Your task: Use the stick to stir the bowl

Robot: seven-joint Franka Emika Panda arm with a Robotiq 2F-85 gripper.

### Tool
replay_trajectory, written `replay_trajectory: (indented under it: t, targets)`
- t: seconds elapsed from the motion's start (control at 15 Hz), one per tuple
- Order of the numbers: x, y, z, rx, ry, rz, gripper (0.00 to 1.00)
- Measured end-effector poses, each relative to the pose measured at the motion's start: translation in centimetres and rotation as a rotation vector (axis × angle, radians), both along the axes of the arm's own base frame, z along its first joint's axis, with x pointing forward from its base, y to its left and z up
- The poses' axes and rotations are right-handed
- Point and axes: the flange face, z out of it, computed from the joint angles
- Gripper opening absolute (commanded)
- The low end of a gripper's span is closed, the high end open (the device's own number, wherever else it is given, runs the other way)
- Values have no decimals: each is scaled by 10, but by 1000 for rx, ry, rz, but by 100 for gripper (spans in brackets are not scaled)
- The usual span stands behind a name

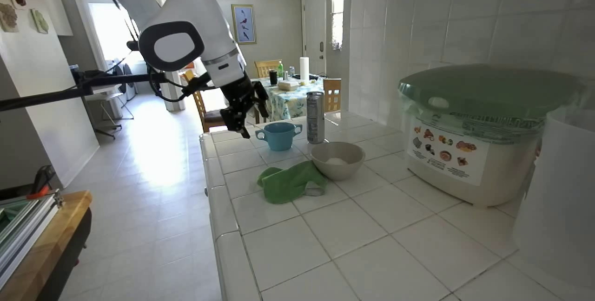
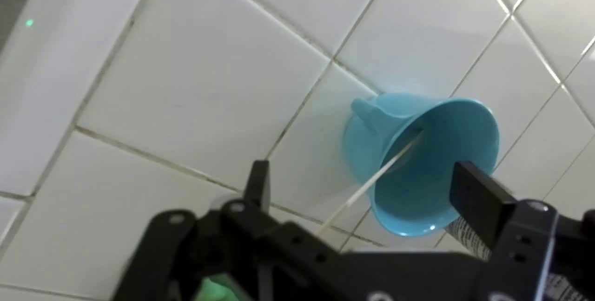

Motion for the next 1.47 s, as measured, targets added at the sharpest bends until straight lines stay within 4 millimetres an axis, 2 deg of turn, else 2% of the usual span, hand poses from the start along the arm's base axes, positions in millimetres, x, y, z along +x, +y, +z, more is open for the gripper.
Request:
replay_trajectory:
  t: [0.27, 0.47, 1.13, 1.47]
  targets:
    - [1, -9, 3, -35, -19, -61, 100]
    - [2, -8, 10, -53, -37, -85, 100]
    - [-7, 28, 26, -72, -60, -134, 100]
    - [-10, 35, 30, -78, -51, -151, 100]
